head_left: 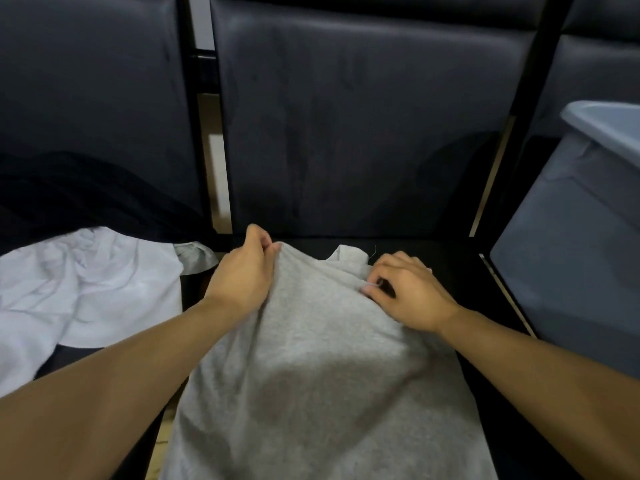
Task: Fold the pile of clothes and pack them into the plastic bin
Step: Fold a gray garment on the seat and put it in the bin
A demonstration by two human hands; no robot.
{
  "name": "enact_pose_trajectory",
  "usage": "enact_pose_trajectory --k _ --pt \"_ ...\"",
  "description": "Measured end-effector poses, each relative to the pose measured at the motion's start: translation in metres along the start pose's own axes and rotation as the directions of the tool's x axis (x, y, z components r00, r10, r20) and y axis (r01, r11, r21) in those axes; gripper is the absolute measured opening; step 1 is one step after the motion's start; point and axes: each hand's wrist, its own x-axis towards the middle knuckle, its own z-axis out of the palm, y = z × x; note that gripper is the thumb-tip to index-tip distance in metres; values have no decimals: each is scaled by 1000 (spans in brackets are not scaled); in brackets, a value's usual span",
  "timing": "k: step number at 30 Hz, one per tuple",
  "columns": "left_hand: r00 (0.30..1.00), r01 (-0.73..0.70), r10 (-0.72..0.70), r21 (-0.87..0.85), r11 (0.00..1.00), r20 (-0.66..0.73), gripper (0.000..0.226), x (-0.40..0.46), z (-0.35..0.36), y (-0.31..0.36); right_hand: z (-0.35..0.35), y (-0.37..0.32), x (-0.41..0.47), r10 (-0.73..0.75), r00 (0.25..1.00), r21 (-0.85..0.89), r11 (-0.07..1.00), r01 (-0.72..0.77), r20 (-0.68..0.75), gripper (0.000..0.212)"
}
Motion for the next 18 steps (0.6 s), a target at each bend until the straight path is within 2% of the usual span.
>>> enact_pose_trajectory --k 2,4,6,7,9,11,13,15,18 --pt "999 17 -15 73 997 -37 20 0 8 -3 1 -3 10 96 994 9 995 -96 -59 18" --pt "994 -6 30 214 977 -108 16 -3 16 -7 0 -6 19 220 968 -32 974 -226 -121 16" --pt "973 -22 102 352 936 -209 19 -11 21 -4 0 -11 25 306 939 -66 945 -319 -160 24" --pt "958 -39 143 381 924 -249 22 -17 21 2 0 -13 28 280 939 -36 956 -292 -199 25" --pt "938 -113 216 352 929 -270 20 -39 24 17 0 -23 31 54 964 41 998 -45 -261 25" --pt "944 -198 268 321 926 -190 20 -74 38 35 6 -31 32 -223 966 73 969 234 -131 37" --pt "955 -220 271 322 921 -124 28 -115 59 49 18 -38 30 -350 932 108 934 340 99 42" --pt "969 -198 236 347 917 -72 41 -144 82 51 28 -39 24 -313 919 104 949 296 241 50" --pt "974 -196 226 481 854 -5 58 -158 101 42 29 -40 13 -189 955 43 982 184 230 51"
